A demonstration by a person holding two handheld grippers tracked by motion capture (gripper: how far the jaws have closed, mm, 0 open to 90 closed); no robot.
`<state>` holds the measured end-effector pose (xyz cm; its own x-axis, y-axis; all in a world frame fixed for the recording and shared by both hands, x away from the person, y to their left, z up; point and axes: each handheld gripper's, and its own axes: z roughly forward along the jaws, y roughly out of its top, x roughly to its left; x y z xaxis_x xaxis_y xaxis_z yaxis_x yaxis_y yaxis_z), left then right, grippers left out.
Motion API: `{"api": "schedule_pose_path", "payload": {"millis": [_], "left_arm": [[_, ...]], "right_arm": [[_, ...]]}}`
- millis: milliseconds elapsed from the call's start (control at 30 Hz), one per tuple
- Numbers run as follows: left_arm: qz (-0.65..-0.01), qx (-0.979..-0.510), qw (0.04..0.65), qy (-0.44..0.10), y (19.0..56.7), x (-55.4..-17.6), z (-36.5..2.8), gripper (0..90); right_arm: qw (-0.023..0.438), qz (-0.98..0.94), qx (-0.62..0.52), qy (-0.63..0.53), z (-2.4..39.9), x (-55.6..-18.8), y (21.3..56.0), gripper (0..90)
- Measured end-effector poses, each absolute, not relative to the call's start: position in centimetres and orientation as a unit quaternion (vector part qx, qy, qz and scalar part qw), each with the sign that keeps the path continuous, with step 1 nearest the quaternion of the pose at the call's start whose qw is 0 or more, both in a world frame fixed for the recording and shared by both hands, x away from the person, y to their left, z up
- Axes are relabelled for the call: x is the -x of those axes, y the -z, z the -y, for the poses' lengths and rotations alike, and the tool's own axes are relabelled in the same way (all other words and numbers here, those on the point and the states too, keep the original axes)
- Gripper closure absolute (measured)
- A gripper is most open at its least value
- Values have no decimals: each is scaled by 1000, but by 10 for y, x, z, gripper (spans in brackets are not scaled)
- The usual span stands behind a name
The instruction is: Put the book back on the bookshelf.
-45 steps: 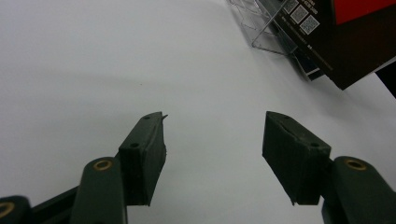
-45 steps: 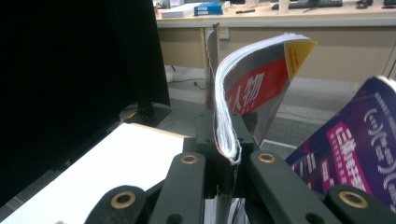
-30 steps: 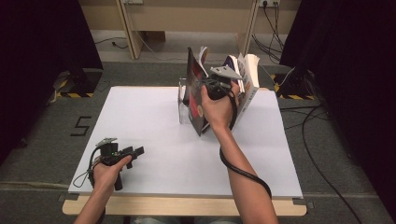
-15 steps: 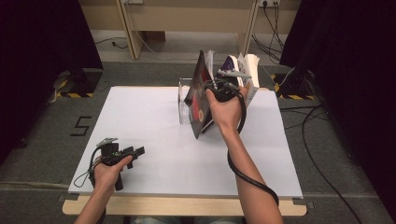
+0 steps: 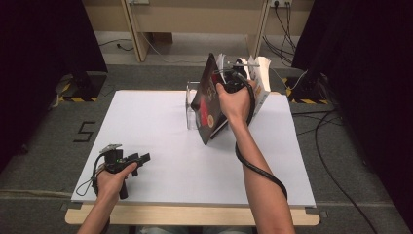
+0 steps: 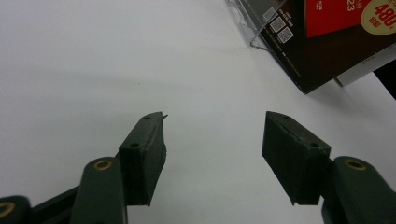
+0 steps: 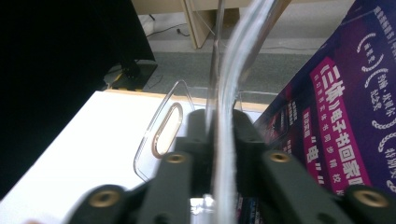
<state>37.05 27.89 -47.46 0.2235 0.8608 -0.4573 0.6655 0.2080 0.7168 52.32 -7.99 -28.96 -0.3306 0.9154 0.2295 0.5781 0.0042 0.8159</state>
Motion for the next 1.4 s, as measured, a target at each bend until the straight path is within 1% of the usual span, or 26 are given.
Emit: {"api": "schedule_pose_path", "payload": {"millis": [100,300,433,600,833,900,1100,1300,1400], "left_arm": [[-614,-622,475,-102,475,-371,-278,386],[-613,-623,475,-102,475,-371,-278,386],[-613,-622,476,-102,475,-371,-278,387],[-612,-623,477,-102,475,-371,-277,387],[-612,-623,476,-103,475,-371,-278,386],[-612,-623,476,-102,475,-371,-278,386],[-612,-622,478,-102,474,-370,-279,386],[-612,-623,477,-101,475,-370,-278,386],[-611,-625,476,-101,475,-371,-276,386]], "right_arm": [[188,-679,-547,-452,79,-521,290,869],[231,-676,-516,-472,67,-508,291,870],[255,-667,-500,-490,61,-506,286,871],[253,-657,-509,-496,59,-513,282,871],[260,-647,-520,-494,53,-522,299,870],[261,-642,-522,-498,51,-522,300,870],[280,-635,-519,-499,45,-519,304,866],[271,-649,-541,-461,52,-519,301,783],[264,-654,-545,-454,59,-518,299,761]]}}
